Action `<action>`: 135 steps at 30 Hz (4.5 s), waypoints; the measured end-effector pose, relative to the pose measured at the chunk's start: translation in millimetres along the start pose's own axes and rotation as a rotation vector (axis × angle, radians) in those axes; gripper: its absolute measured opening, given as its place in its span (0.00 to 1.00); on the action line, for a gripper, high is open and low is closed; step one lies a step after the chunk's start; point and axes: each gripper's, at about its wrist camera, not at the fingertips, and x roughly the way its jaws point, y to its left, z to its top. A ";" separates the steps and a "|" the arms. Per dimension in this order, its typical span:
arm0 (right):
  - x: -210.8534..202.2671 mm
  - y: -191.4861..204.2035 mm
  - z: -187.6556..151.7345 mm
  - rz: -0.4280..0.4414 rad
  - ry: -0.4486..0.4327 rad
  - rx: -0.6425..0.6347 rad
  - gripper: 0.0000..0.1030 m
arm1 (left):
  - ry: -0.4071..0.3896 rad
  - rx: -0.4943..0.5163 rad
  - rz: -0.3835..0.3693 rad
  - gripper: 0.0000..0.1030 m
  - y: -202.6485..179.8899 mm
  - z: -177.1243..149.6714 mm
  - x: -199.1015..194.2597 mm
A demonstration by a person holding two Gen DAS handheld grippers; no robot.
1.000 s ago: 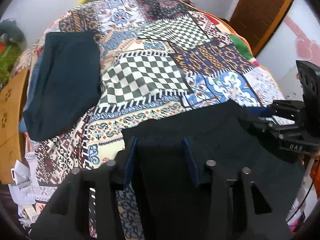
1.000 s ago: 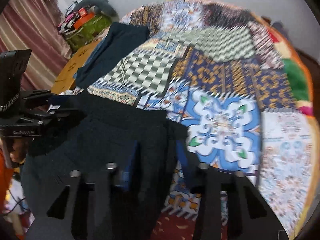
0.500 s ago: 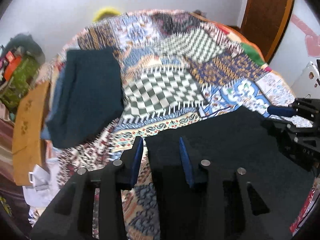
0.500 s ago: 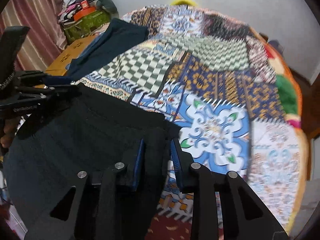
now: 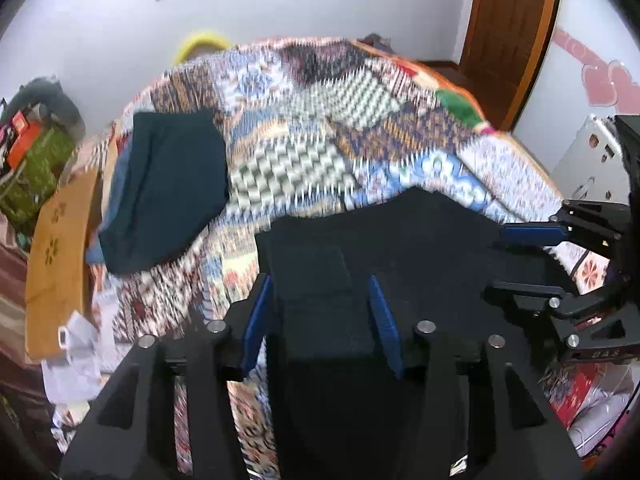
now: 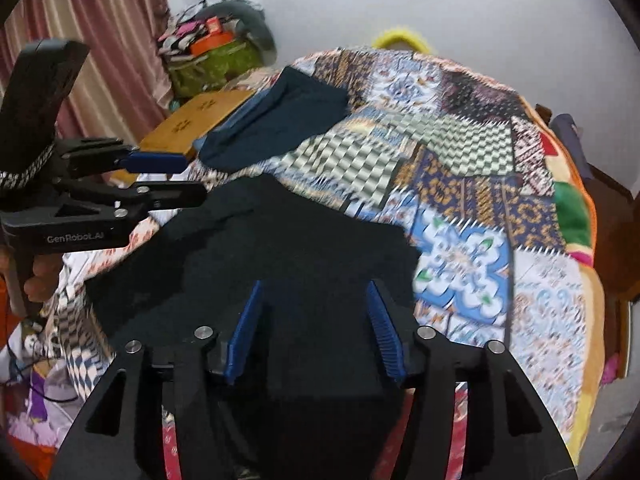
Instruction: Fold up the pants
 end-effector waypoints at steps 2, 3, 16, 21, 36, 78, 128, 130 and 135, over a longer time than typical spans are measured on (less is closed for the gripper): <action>4.9 -0.8 -12.2 0.002 0.014 0.017 0.50 | 0.042 0.020 0.029 0.57 -3.7 -16.1 12.5; 4.4 -2.3 -17.5 0.005 0.011 0.027 0.50 | 0.040 0.023 0.035 0.61 -3.8 -24.0 14.7; -32.4 -27.4 -57.9 -0.015 -0.042 0.143 0.50 | 0.000 -0.040 0.031 0.71 11.3 -74.8 -27.6; -43.6 -34.6 -69.9 -0.061 -0.050 0.167 0.50 | 0.014 -0.064 0.068 0.71 22.6 -89.2 -29.5; -75.9 -58.2 -62.6 -0.133 -0.111 0.194 0.68 | -0.094 -0.157 0.048 0.80 40.6 -42.5 -61.1; 36.9 -62.6 27.9 0.294 0.089 0.297 0.22 | 0.108 -0.186 -0.329 0.33 50.8 30.5 27.5; 287.4 4.6 242.2 0.011 0.120 0.170 0.38 | 0.023 -0.567 0.025 0.58 351.7 93.1 205.4; 263.1 7.9 239.3 0.000 0.094 0.150 0.38 | 0.012 -0.574 0.032 0.58 351.3 87.4 181.0; 184.1 15.3 228.9 0.001 -0.054 0.102 0.38 | -0.087 -0.541 0.082 0.58 336.3 75.0 97.3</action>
